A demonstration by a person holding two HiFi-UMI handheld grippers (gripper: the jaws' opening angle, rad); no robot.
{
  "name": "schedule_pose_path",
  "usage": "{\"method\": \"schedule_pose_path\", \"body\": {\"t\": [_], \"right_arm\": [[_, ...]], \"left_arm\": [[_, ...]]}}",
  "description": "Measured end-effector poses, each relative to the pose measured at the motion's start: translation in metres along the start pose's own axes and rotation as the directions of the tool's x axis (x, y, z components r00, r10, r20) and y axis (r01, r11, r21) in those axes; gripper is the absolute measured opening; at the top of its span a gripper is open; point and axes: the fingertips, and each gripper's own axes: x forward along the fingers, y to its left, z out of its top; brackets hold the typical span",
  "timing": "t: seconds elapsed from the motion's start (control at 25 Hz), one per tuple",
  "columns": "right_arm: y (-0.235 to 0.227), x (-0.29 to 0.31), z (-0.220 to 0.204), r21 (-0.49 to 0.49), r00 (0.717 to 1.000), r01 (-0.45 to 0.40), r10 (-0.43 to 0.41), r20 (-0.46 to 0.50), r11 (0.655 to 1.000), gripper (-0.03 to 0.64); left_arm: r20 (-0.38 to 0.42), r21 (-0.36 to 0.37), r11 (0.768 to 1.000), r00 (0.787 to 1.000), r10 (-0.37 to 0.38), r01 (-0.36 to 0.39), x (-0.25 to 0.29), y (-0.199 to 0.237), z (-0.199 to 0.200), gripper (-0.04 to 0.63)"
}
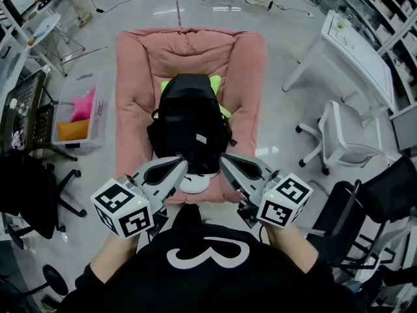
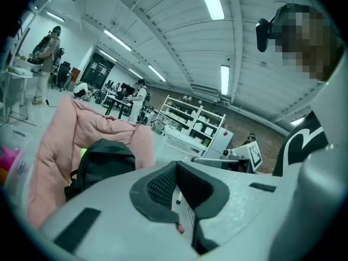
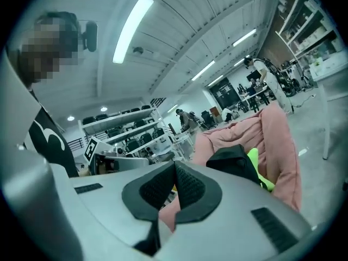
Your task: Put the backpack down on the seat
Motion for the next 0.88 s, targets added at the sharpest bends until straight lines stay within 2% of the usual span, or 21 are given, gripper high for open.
{"method": "schedule_pose_path", "body": {"t": [0.12,0.32,0.6,0.88], "right_arm": [[0.02,-0.013,0.004,-0.055,1.0,-0.018,0.018,0.009,0.998,0.003],[0.04,-0.026,0.005,-0.128,1.0,-0.011,0.014,0.017,0.992,0.003],[0.053,-0.036,0.005,-0.149,1.0,-0.004,0.008,0.027,0.989,0.003],[0.049,-0.032,0.007,-0.144,0.999,0.018,-0.013,0.031,0.989,0.003]], "left_arm": [[0.014,0.039,0.999,1.0,-0.017,0.016,-0.01,-0.024,0.001,0.006],[0.018,0.099,0.995,1.0,0.004,-0.006,-0.026,-0.043,-0.001,0.006],[0.013,0.135,0.991,1.0,-0.007,0.005,-0.031,-0.055,-0.002,0.006],[-0.007,0.156,0.988,1.0,-0.008,0.009,-0.026,-0.046,-0.003,0.006]]}}
